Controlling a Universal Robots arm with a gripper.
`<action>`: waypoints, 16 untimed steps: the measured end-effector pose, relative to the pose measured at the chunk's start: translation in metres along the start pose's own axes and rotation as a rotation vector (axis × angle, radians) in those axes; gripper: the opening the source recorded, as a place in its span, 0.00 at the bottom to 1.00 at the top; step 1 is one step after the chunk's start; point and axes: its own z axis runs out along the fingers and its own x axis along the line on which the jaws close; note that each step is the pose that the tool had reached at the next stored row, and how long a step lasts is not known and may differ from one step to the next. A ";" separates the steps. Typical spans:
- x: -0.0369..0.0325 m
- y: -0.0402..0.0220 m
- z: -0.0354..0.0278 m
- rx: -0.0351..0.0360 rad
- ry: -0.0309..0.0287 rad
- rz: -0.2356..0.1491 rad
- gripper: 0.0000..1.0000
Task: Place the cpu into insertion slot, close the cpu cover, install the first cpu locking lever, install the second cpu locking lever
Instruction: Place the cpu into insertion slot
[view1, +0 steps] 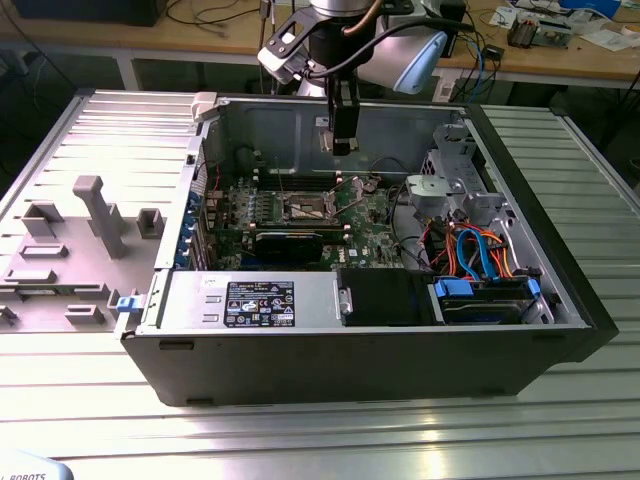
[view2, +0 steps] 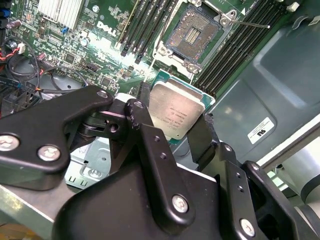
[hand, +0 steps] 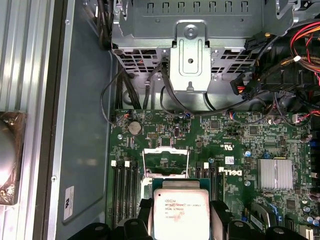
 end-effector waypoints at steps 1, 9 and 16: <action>0.0000 0.0000 0.0000 0.0000 0.0000 0.000 0.54; -0.0001 -0.0005 0.0054 -0.0001 0.0000 0.000 0.54; -0.0001 -0.0008 0.0088 0.0000 -0.0002 0.000 0.54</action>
